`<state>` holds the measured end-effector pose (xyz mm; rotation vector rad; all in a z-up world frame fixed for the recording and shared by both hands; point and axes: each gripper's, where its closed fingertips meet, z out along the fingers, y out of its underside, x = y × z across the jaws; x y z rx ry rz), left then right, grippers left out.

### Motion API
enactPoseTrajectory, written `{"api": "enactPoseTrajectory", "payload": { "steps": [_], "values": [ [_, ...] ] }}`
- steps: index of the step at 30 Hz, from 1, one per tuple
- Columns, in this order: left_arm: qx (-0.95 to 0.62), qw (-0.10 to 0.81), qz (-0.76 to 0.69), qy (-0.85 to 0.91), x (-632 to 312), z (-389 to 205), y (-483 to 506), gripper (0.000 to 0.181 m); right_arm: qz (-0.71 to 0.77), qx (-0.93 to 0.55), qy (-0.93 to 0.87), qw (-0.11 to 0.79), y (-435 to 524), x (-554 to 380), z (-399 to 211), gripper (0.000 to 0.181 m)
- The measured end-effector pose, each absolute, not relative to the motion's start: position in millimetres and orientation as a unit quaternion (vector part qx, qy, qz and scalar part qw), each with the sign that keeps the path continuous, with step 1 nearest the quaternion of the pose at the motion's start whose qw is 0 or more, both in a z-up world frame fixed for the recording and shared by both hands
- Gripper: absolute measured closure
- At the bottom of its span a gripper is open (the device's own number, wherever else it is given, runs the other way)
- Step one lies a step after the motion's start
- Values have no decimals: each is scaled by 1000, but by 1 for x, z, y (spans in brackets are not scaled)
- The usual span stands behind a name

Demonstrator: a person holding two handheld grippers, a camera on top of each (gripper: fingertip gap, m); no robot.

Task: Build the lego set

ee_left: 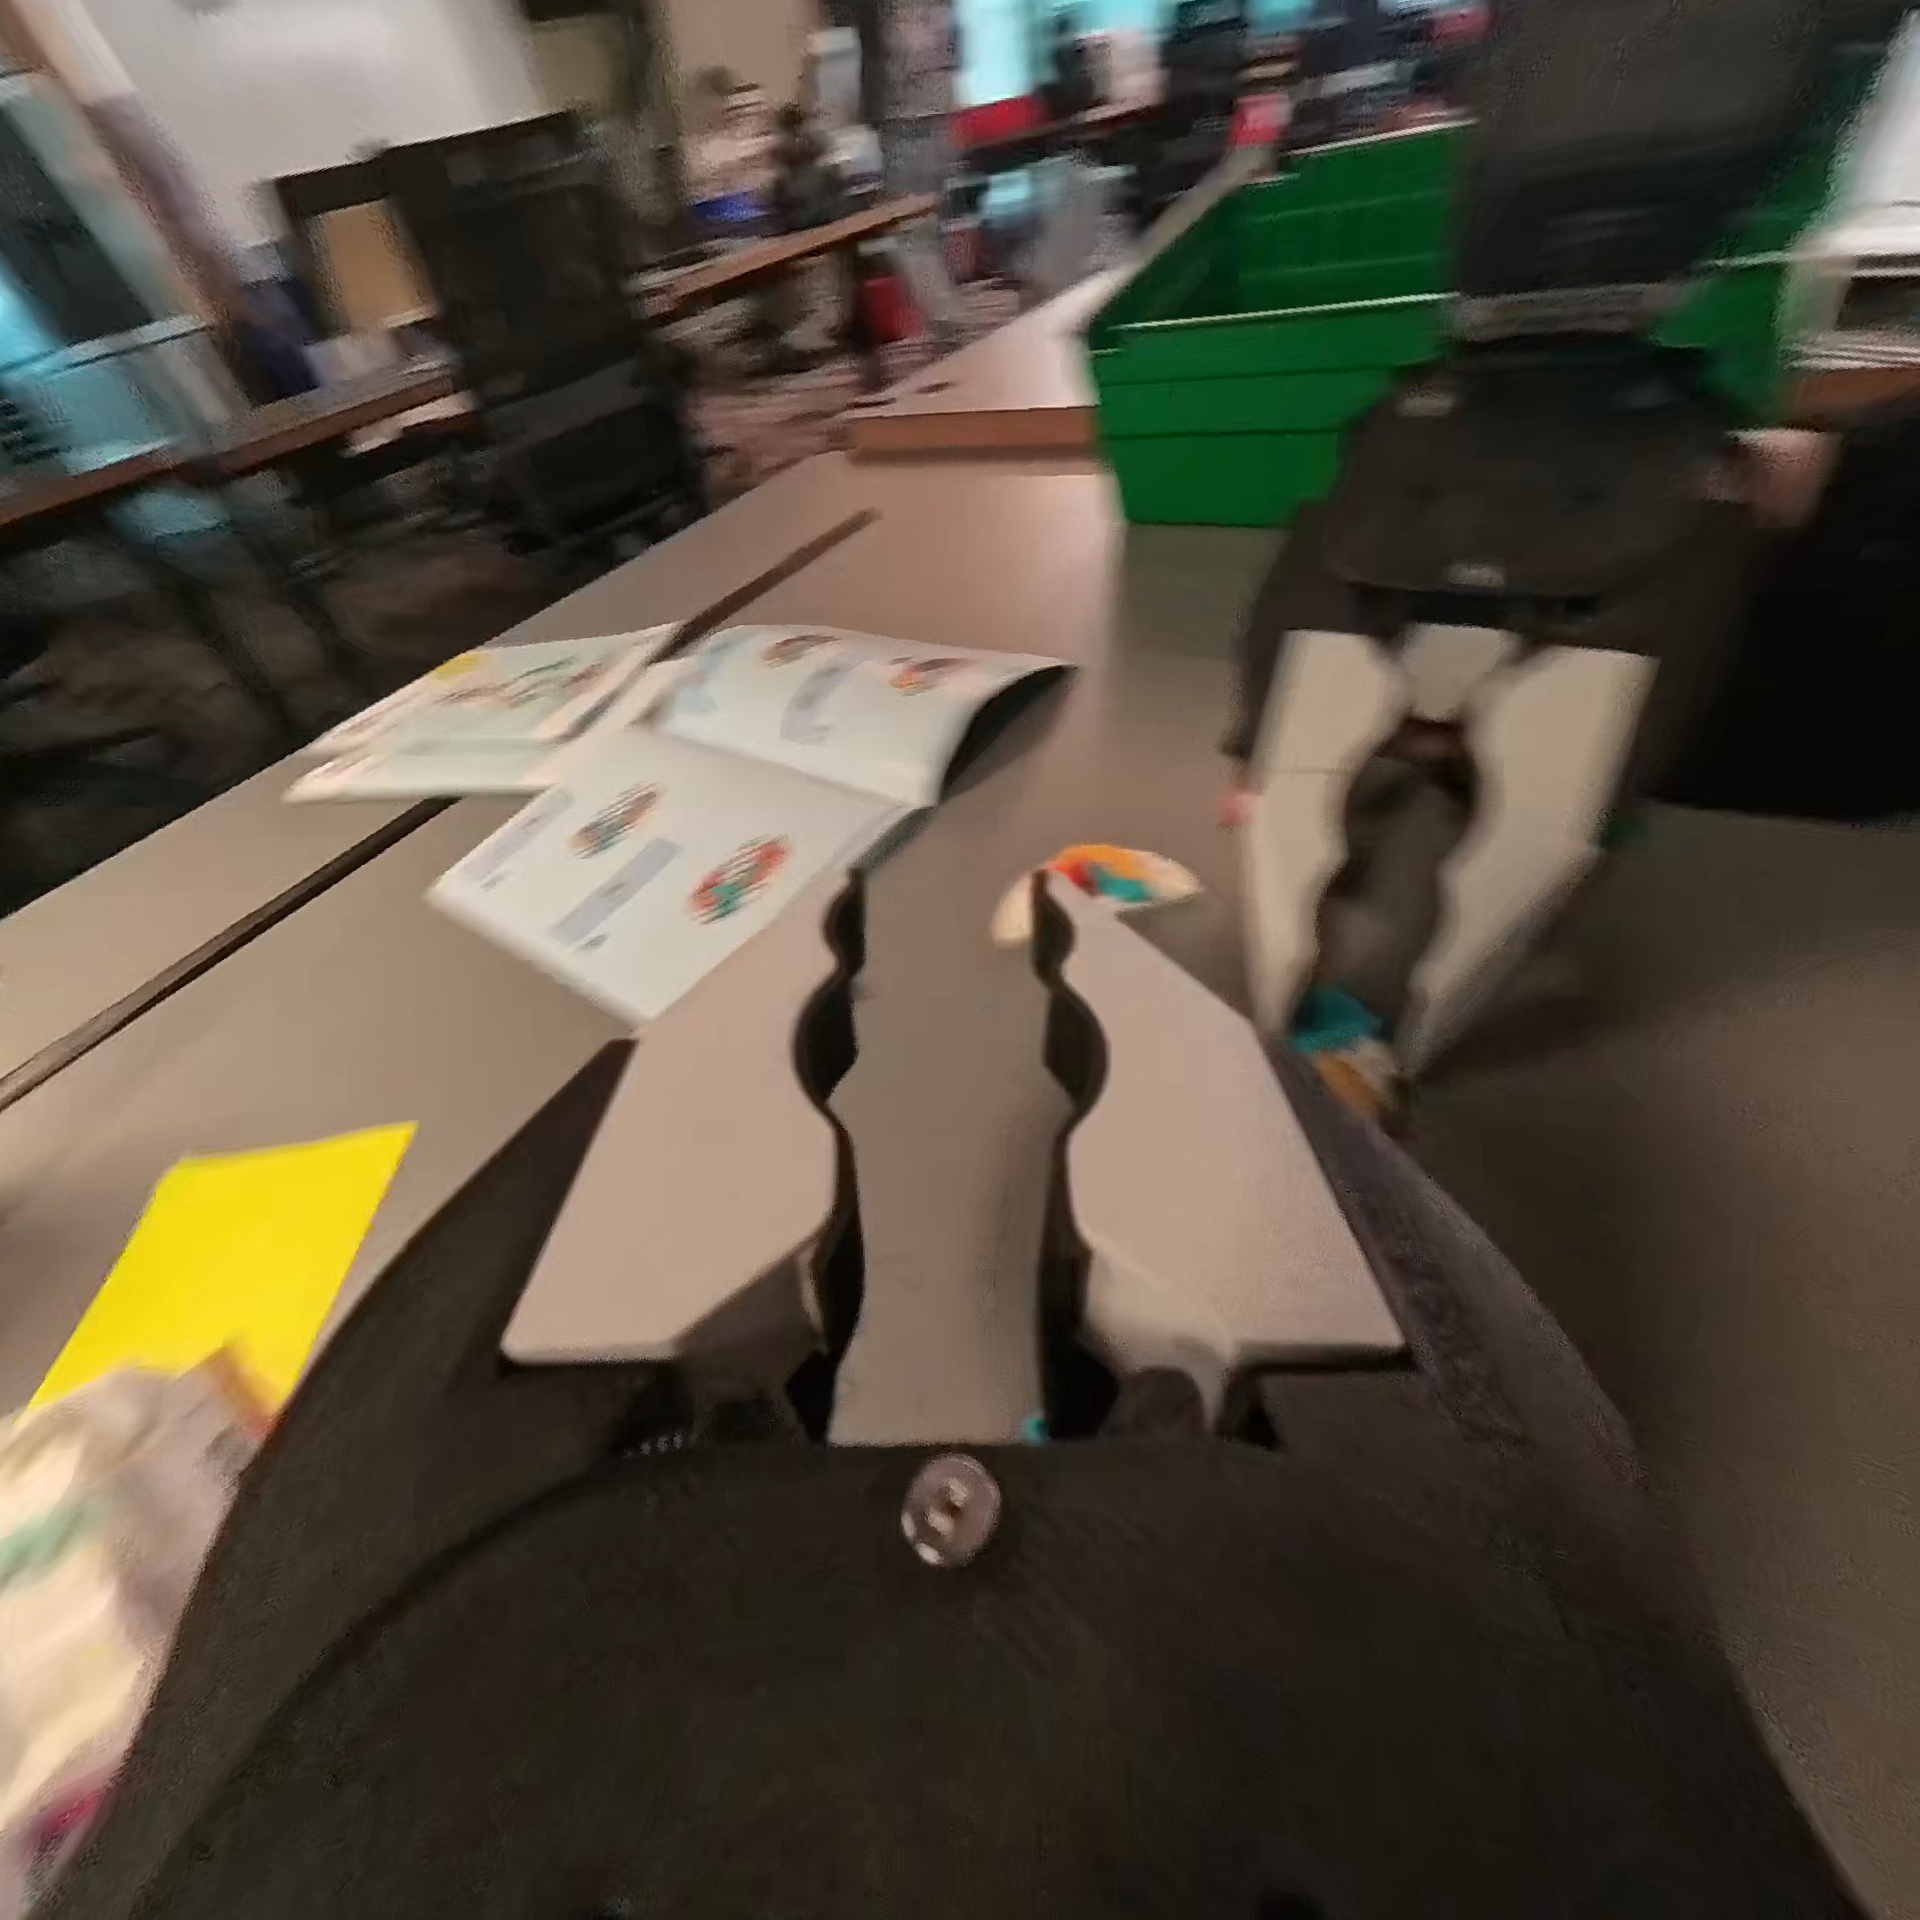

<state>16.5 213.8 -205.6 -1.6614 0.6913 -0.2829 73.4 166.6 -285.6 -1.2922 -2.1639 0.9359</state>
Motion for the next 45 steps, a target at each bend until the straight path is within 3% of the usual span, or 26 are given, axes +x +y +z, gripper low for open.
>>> {"api": "enactPoseTrajectory", "payload": {
  "steps": [1,7,8,11,24,27,30,34,38,45],
  "values": [
    [-699,594,-157,365,35,-209,199,140,341,-475,-780,224,169,74,-285,160],
    [-664,475,-28,577,61,-271,168,121,384,-512,-738,215,178,72,-280,160],
    [-661,474,-6,582,62,-274,170,130,392,-516,-731,214,180,72,-279,160],
    [-642,481,43,596,63,-273,174,131,404,-525,-718,216,183,71,-275,159],
    [-591,470,216,619,53,-283,193,169,441,-529,-691,221,187,70,-264,159],
    [-577,478,239,618,53,-280,196,173,446,-517,-693,232,189,74,-259,152],
    [-567,507,249,599,56,-269,199,173,412,-541,-669,300,221,86,-245,146],
    [-552,542,247,584,65,-262,203,174,232,-652,-567,447,303,140,-233,149],
    [-529,554,260,588,72,-260,202,174,161,-765,-455,427,317,200,-256,150],
    [-479,574,255,613,88,-258,191,173,141,-829,-365,401,296,234,-271,155]
  ]
}}
